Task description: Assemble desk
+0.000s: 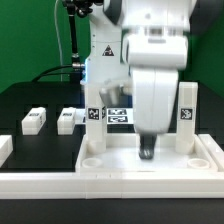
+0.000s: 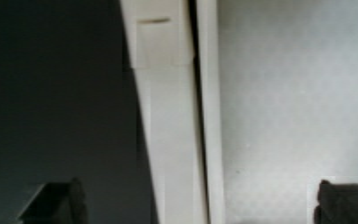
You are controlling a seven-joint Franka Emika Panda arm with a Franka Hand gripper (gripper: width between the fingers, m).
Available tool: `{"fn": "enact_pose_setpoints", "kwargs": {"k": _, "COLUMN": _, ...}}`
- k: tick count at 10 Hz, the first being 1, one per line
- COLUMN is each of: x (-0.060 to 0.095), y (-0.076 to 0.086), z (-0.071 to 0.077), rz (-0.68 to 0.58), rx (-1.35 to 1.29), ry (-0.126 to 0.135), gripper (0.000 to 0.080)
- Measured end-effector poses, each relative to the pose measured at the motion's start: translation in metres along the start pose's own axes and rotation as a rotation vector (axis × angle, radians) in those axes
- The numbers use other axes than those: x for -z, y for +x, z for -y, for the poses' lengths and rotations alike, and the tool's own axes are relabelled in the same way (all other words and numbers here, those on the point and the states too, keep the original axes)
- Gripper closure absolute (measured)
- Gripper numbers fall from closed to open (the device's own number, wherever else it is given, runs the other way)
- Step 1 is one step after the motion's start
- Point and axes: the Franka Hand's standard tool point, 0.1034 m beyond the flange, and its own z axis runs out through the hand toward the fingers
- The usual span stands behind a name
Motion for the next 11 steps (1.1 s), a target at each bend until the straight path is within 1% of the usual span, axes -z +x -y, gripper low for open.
{"fn": "enact_pose_setpoints", "kwargs": {"k": 1, "x": 0.027, "y": -0.011, "z": -0.007, "rz": 0.015, "rx": -0.027, "ry": 0.010, "gripper": 0.0151}}
{"fn": "enact_pose_setpoints", "kwargs": {"k": 2, "x": 0.049, "y": -0.023, "z": -0.016, "rz": 0.035, "rx": -0.049, "ry": 0.033, "gripper": 0.0151}}
{"fn": "enact_pose_setpoints", "kwargs": {"k": 3, "x": 0.065, "y": -0.033, "z": -0.026, "rz": 0.045, "rx": -0.093, "ry": 0.022, "gripper": 0.0151}}
{"fn": "enact_pose_setpoints", "kwargs": {"k": 4, "x": 0.072, "y": -0.040, "z": -0.032, "rz": 0.049, "rx": -0.134, "ry": 0.006, "gripper": 0.0151}}
{"fn": "enact_pose_setpoints", "kwargs": {"k": 5, "x": 0.067, "y": -0.037, "z": -0.028, "rz": 0.049, "rx": -0.208, "ry": 0.014, "gripper": 0.0151}}
{"fn": "enact_pose_setpoints", "kwargs": {"k": 7, "x": 0.066, "y": -0.036, "z": -0.027, "rz": 0.048, "rx": -0.363, "ry": 0.012, "gripper": 0.0151}}
{"fn": "enact_pose_setpoints", "kwargs": {"k": 8, "x": 0.067, "y": -0.040, "z": -0.028, "rz": 0.049, "rx": -0.433, "ry": 0.010, "gripper": 0.0151}}
{"fn": "enact_pose_setpoints", "kwargs": {"k": 9, "x": 0.077, "y": -0.063, "z": -0.030, "rz": 0.048, "rx": -0.474, "ry": 0.016, "gripper": 0.0151}}
{"fn": "enact_pose_setpoints", "kwargs": {"k": 10, "x": 0.084, "y": -0.088, "z": -0.026, "rz": 0.041, "rx": -0.584, "ry": 0.024, "gripper": 0.0151}}
{"fn": "enact_pose_setpoints", "kwargs": {"k": 11, "x": 0.079, "y": -0.118, "z": 0.002, "rz": 0.045, "rx": -0.664, "ry": 0.049, "gripper": 0.0151}}
